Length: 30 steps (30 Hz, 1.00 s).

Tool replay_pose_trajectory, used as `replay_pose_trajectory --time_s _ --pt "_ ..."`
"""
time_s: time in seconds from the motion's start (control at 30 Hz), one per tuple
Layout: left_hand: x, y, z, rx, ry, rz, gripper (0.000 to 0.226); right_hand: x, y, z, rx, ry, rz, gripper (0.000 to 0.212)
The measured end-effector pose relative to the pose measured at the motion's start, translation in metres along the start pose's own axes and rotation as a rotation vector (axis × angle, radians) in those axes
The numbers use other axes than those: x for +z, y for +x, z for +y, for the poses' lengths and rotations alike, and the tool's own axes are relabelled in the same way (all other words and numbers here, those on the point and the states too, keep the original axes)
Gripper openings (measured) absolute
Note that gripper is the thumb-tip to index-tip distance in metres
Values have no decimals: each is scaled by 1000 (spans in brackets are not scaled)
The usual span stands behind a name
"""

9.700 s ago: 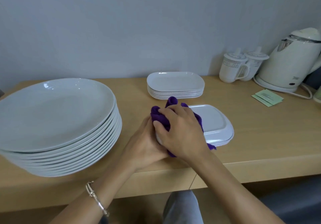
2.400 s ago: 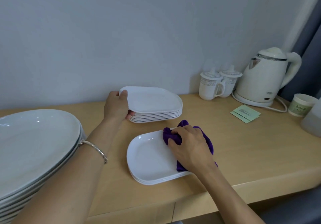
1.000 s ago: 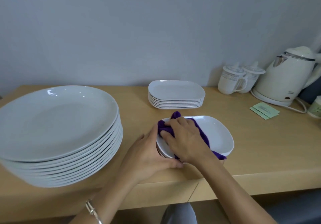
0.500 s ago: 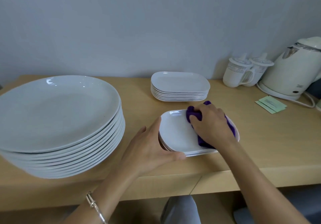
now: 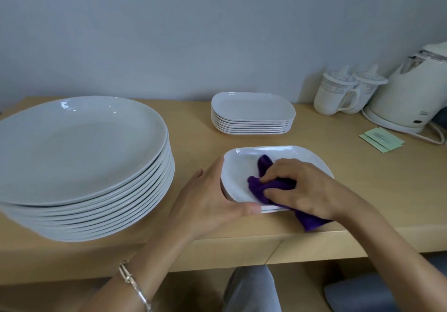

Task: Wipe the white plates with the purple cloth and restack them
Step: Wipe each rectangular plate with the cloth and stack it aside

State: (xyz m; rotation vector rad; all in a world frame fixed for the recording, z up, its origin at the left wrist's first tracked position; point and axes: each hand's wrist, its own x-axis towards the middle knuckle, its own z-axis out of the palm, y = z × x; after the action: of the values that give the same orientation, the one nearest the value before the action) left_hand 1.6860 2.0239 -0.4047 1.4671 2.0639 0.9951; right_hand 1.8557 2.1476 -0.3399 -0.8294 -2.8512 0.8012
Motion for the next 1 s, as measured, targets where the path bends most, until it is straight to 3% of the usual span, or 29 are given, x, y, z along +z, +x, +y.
replay_pose_trajectory --time_s 0.2,0.3,0.47,0.57,0.67,0.73,0.87,1.0 --pt "-4 -3 5 -42 85 10 87 -1 20 26 276 -147 396 20" --pt "-3 -3 4 -35 62 8 87 27 50 11 272 -214 460 24" --pt "-1 -1 5 25 -57 18 87 48 57 -34 -10 -114 397 21" --pt "0 2 1 20 -58 4 91 31 29 -31 -119 50 203 14" --pt "0 2 -4 -10 -60 6 92 10 7 -15 -94 71 -21 5" --pt "-1 1 -4 -25 -30 10 93 -4 -1 -1 -7 12 -29 8" --pt "-2 -1 0 -48 39 26 93 -16 0 22 206 27 232 4" --pt "-3 -2 1 -44 57 20 93 15 40 18 286 -195 436 26"
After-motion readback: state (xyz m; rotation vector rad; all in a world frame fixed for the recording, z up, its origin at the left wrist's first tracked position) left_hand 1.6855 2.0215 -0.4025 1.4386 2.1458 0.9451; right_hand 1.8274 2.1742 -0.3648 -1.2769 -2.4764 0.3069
